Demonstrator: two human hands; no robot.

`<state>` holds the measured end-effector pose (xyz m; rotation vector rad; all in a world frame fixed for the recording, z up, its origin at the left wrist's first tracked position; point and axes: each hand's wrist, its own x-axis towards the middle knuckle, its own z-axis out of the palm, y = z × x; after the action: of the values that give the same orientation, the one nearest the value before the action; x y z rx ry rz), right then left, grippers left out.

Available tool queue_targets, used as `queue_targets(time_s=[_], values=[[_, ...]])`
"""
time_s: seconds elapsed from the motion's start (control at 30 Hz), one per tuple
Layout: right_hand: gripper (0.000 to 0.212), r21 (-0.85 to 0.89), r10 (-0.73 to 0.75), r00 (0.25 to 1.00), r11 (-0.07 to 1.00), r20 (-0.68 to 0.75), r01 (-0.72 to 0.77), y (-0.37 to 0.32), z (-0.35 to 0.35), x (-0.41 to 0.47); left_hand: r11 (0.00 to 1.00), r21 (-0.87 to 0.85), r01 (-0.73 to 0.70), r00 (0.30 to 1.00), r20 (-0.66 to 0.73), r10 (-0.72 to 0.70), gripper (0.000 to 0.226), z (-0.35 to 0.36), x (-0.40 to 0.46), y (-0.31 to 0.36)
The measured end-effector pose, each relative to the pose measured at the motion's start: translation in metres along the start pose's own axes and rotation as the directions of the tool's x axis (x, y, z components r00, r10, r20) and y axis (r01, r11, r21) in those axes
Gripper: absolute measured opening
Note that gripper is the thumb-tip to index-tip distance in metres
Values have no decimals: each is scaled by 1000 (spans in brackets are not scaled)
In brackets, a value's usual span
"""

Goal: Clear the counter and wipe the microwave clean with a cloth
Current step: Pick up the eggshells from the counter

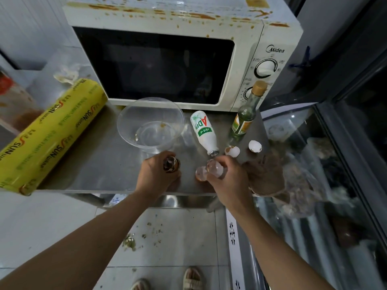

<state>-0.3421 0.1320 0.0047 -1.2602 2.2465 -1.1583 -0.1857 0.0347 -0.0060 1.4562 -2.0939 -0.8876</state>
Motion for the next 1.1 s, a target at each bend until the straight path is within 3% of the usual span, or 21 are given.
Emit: queue_targets(time_s=[0.13, 0.43, 0.63, 0.8, 1.1], values=[[32, -27, -12, 995, 1000, 102, 14, -6, 16, -3, 1000, -23, 3, 1000, -17, -4, 48, -2, 0, -2], [35, -30, 12, 994, 1000, 109, -9, -2, 22, -2, 1000, -28, -1, 1000, 13, 1, 49, 0, 3, -4], [30, 27, 3, 997, 1000, -76, -1, 4, -5, 10, 999, -47, -21, 1000, 16, 22, 47, 9, 9, 9], [37, -83, 63, 976, 993, -208, -81, 19, -22, 45, 998, -58, -32, 999, 21, 33, 47, 17, 13, 19], [40, -168, 11, 997, 986, -71, -23, 46, -11, 59, 999, -16, -50, 998, 25, 50, 46, 24, 24, 21]])
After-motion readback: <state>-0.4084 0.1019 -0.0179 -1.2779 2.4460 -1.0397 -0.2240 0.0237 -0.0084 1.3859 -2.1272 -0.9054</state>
